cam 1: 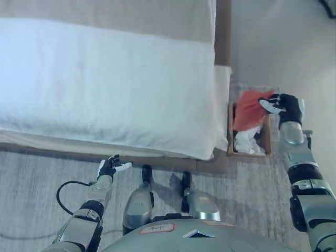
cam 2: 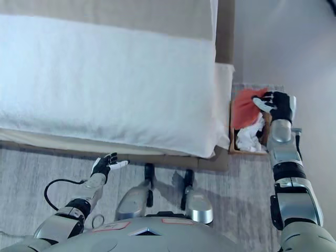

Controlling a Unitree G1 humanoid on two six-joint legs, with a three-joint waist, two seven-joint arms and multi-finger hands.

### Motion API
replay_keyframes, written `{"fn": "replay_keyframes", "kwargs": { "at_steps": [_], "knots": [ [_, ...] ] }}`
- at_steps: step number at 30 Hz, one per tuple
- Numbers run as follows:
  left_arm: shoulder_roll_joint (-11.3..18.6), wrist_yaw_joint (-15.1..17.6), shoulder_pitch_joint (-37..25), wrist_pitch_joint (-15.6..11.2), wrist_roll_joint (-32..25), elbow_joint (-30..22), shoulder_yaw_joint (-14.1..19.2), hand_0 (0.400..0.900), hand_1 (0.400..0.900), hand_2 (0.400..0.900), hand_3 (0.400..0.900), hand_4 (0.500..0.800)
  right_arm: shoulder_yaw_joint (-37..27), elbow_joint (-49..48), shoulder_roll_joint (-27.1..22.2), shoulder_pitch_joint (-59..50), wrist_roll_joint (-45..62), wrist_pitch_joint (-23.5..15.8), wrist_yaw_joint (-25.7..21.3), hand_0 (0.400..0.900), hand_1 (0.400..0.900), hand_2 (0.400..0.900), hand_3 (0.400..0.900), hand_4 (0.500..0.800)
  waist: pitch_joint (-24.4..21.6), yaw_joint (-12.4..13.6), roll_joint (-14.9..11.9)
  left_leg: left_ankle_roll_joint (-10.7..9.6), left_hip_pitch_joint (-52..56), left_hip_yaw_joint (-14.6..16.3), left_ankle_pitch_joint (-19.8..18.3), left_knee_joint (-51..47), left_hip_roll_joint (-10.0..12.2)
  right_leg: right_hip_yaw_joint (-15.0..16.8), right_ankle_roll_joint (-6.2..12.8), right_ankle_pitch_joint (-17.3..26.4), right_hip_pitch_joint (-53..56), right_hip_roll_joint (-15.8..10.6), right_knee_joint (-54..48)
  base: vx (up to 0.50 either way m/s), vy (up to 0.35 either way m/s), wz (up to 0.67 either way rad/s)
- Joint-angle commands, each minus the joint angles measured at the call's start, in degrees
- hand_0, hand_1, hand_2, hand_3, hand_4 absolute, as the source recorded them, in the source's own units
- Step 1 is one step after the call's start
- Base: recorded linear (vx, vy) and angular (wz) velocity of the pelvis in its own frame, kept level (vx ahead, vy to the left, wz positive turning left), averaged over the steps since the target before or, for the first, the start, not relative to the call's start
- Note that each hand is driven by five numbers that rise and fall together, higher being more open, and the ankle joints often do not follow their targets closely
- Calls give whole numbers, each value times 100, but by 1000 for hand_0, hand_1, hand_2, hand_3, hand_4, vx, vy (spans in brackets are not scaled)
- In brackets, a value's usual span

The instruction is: Put the clothes on the bed into the basket.

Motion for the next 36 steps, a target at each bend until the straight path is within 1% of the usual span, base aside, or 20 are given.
{"fn": "replay_keyframes", "kwargs": {
  "at_steps": [1, 2, 3, 5, 6, 7, 9, 11, 13, 17, 19, 21, 22, 24, 27, 28, 29, 36],
  "knots": [
    [132, 29, 67, -15, 140, 497, 99, 900, 900, 900, 900, 800, -453, 433, -800, -39, 155, -346, -478, 400, 400, 400, 400, 500, -781, -21, -175, -30, 75, -296, -543, 129, 62, 82, 232, -491, -43, -323, 643, 95, 5, 0],
    [125, 55, 116, 16, 116, 541, 175, 900, 900, 900, 900, 800, -456, 364, -836, -46, 159, -296, -483, 400, 400, 400, 400, 500, -831, -28, -174, -27, 132, -275, -555, 108, 70, 91, 227, -495, 8, -322, 641, 67, -1, -1],
    [125, 56, 118, 17, 117, 540, 175, 900, 900, 900, 900, 800, -456, 363, -836, -44, 159, -295, -483, 400, 400, 400, 400, 500, -828, -26, -174, -27, 139, -273, -554, 104, 71, 92, 227, -494, 13, -322, 639, 51, -4, -4],
    [132, 36, 186, 54, 119, 648, 200, 900, 900, 900, 900, 800, -445, 811, -963, -100, 271, -267, -408, 400, 400, 400, 400, 500, -918, -17, -179, -34, 237, -286, -575, 74, 92, 90, 221, -498, 91, -301, 617, 62, -18, -4],
    [130, 36, 188, 54, 119, 647, 204, 900, 900, 900, 900, 800, -436, 820, -966, -109, 274, -271, -406, 400, 400, 400, 400, 500, -915, -19, -176, -34, 244, -285, -575, 70, 93, 91, 220, -497, 97, -299, 614, 61, -24, -4],
    [115, 17, 242, 66, 111, 626, 168, 900, 900, 900, 900, 800, -396, 1139, -1029, -176, 358, -241, -318, 400, 400, 400, 400, 500, -943, -3, -169, -38, 279, -276, -581, 64, 113, 91, 206, -528, 133, -281, 616, 33, -15, -3],
    [90, 10, 271, 69, 92, 617, 162, 900, 900, 900, 900, 800, -330, 1169, -1044, -257, 390, -220, -295, 400, 400, 400, 400, 500, -957, -1, -154, -43, 309, -268, -580, 51, 121, 90, 202, -534, 154, -273, 614, 16, -7, -1],
    [46, -30, 269, 80, 100, 664, 88, 900, 900, 900, 900, 800, -156, 1484, -1091, -415, 435, -156, -144, 400, 400, 400, 400, 500, -989, -5, -147, -63, 356, -284, -578, 31, 146, 96, 180, -558, 209, -255, 606, 10, -17, 1],
    [6, -39, 263, 92, 82, 672, 52, 900, 900, 900, 900, 800, -66, 1512, -1123, -524, 419, -113, -113, 400, 400, 400, 400, 500, -999, -21, -141, -79, 362, -287, -567, 15, 152, 82, 171, -555, 238, -246, 579, -3, -12, 3],
    [-63, -62, 250, 83, 68, 688, -68, 900, 900, 900, 900, 800, 10, 2077, -1201, -807, 566, -73, -74, 400, 400, 400, 400, 500, -1020, -19, -114, -129, 290, -323, -505, -6, 164, 16, 155, -528, 248, -227, 499, -23, -25, 8],
    [-65, -68, 250, 87, 68, 696, -79, 900, 900, 900, 900, 800, 57, 2157, -1222, -869, 583, -74, -56, 400, 400, 400, 400, 500, -1029, -28, -104, -145, 262, -322, -490, -6, 178, 4, 151, -521, 230, -217, 482, -19, -19, 3],
    [-79, -116, 266, 83, 82, 760, -120, 900, 900, 900, 900, 800, 109, 2536, -1261, -1031, 720, -61, 50, 400, 400, 400, 400, 500, -1048, -14, -82, -163, 212, -331, -469, -6, 190, -6, 137, -510, 211, -209, 449, -4, -26, 4],
    [-81, -116, 266, 83, 82, 760, -116, 900, 900, 900, 900, 800, 118, 2543, -1262, -1041, 722, -64, 52, 400, 400, 400, 400, 500, -1048, -18, -79, -163, 210, -332, -468, -6, 190, -6, 137, -509, 209, -208, 449, 3, -21, 4],
    [-61, -140, 304, 80, 88, 732, -147, 900, 900, 900, 900, 800, 190, 2847, -1357, -1168, 774, -49, 161, 400, 400, 400, 400, 500, -1032, 11, -58, -165, 205, -360, -464, -6, 192, -14, 122, -525, 205, -199, 465, 0, 0, 0],
    [-73, -140, 314, 100, 87, 736, -180, 900, 900, 900, 900, 800, 375, 2983, -1465, -1457, 777, -11, 221, 400, 400, 400, 400, 500, -1009, 22, -39, -169, 232, -387, -463, -6, 192, -10, 104, -528, 230, -184, 469, 0, 0, 0],
    [-76, -140, 313, 99, 87, 737, -178, 900, 900, 900, 900, 800, 383, 2989, -1467, -1467, 778, -13, 223, 525, 525, 525, 525, 575, -1006, 19, -36, -169, 234, -387, -463, -6, 192, -11, 104, -527, 233, -184, 467, 0, 0, 0],
    [-101, -140, 309, 94, 83, 724, -195, 900, 900, 900, 900, 800, 393, 3093, -1493, -1524, 797, -2, 233, 900, 900, 900, 900, 800, -1015, 27, -30, -175, 243, -388, -465, -6, 188, -27, 105, -518, 263, -177, 435, 17, -10, 3],
    [-172, -131, 286, 98, 91, 826, -263, 900, 900, 900, 900, 800, 578, 3239, -1484, -1726, 769, 16, 273, 900, 900, 900, 900, 800, -1042, 26, -37, -199, 205, -408, -450, -6, 183, -64, 95, -477, 298, -162, 320, 2, -7, 2]
  ]
}}
